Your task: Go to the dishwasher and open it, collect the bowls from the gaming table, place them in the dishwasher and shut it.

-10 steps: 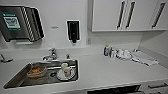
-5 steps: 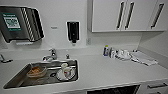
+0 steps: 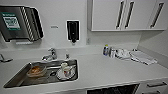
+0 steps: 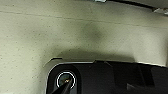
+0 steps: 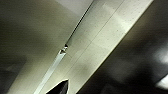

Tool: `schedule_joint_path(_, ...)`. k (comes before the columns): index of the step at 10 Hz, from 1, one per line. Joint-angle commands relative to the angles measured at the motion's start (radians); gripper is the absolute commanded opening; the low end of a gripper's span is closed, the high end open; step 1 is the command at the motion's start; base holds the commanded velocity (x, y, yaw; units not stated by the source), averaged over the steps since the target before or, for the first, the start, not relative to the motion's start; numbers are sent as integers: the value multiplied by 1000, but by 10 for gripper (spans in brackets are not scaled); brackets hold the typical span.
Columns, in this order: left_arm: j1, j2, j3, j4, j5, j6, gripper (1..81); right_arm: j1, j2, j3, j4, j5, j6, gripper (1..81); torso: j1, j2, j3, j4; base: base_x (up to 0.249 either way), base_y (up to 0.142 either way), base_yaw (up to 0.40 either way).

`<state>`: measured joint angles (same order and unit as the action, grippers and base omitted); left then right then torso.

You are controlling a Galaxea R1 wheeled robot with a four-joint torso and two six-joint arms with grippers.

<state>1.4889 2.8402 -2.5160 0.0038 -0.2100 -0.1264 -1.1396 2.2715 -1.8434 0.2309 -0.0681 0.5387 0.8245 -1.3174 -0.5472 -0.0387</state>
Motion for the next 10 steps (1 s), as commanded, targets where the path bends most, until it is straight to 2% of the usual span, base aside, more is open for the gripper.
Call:
schedule_joint_path(1,-35,-11,3,7,41,5,811,100,36,24,-87,-124,-91,811,0,0,0,0,-84,0,0)
schedule_joint_path(10,-35,-8,3,7,41,5,811,91,44,18,-100,-125,-98,811,1,0,-1,0,-118,0,0)
